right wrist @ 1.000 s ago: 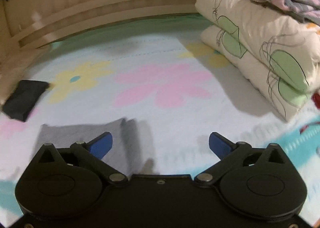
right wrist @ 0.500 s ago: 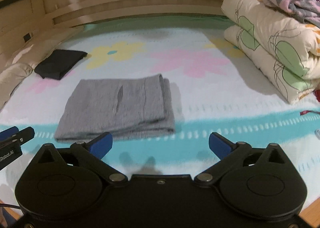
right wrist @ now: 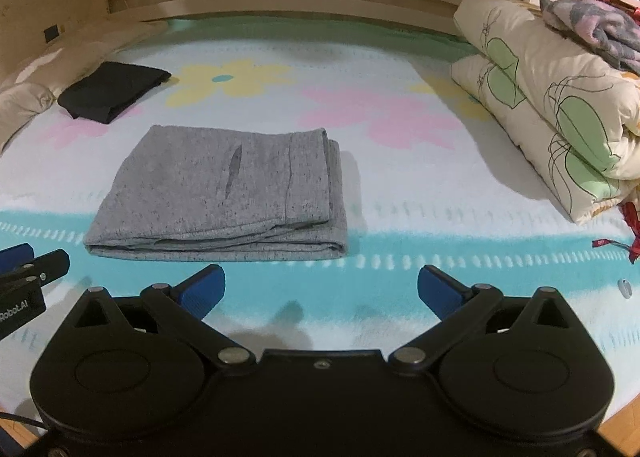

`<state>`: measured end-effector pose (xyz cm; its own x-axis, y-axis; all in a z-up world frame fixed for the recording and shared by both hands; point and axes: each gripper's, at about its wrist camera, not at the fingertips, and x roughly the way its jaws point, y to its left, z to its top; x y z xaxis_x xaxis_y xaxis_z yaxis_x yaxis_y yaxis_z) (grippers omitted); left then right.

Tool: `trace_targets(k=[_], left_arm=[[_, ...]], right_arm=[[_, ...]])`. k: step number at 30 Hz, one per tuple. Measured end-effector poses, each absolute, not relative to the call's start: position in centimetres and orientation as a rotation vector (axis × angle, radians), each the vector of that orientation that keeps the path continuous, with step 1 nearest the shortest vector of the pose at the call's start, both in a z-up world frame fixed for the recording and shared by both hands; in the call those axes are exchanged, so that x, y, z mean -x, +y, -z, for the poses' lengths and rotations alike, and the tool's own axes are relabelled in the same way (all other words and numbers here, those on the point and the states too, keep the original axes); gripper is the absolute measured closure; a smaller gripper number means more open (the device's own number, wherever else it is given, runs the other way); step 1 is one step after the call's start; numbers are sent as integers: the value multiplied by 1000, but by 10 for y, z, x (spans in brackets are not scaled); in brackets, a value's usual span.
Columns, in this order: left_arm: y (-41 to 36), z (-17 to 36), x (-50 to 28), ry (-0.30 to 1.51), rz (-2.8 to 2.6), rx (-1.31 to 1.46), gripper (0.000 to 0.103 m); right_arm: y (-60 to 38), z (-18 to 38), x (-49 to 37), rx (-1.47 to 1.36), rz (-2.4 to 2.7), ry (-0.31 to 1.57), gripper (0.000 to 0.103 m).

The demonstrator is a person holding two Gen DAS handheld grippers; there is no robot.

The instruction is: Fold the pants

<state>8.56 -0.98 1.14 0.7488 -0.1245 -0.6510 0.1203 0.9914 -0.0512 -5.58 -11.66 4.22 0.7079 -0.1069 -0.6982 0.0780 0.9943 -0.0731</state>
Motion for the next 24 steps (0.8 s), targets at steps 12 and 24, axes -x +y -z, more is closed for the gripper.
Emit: trace_targets(k=[12,24], left_arm=[[-13,-11,-87,725,138,-1,62],[-15,-10,-87,728,126,-16,62]], right_arm=[[-110,-36,51,59,101,807,1],[-117,-35,50,17,114,816,1]])
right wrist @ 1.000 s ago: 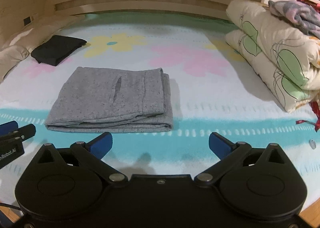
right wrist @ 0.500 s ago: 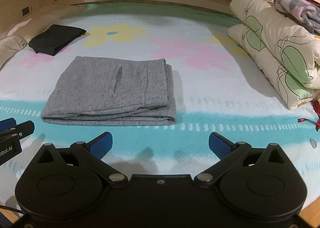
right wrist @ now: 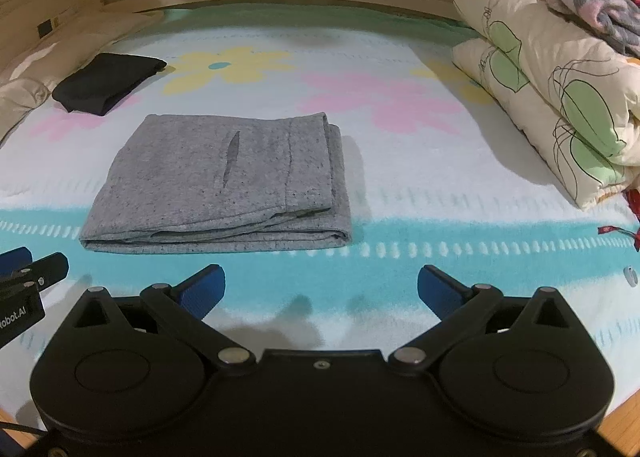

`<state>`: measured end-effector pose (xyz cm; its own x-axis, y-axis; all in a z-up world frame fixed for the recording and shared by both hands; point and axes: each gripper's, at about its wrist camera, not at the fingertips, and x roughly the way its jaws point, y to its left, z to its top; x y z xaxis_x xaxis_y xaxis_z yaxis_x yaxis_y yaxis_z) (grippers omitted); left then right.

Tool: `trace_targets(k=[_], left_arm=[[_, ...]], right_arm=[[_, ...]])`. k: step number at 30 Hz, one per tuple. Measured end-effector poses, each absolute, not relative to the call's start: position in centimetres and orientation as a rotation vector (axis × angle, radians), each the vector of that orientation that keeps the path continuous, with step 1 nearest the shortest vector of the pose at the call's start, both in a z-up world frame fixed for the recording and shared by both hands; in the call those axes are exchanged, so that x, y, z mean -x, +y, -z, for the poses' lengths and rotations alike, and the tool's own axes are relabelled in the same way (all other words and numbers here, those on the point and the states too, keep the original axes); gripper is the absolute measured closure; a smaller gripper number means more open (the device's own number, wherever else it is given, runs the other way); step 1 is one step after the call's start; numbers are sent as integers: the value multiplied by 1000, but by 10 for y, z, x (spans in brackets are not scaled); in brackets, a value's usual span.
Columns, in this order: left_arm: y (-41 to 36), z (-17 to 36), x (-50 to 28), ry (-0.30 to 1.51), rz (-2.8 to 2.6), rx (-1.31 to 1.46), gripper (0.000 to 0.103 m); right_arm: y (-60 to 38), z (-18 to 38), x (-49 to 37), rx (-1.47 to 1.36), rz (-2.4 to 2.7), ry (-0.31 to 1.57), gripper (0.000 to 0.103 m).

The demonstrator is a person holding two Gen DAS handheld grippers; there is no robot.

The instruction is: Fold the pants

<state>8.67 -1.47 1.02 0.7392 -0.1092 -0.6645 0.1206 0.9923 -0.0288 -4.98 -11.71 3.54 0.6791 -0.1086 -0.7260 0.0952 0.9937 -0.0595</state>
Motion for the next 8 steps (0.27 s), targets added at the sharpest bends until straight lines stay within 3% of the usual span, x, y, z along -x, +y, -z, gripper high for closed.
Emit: trace_targets(k=[8], left_arm=[[-18,-10,-83,713,128,-37,62]], right_arm=[[-118,-34,48,13,132,825,1]])
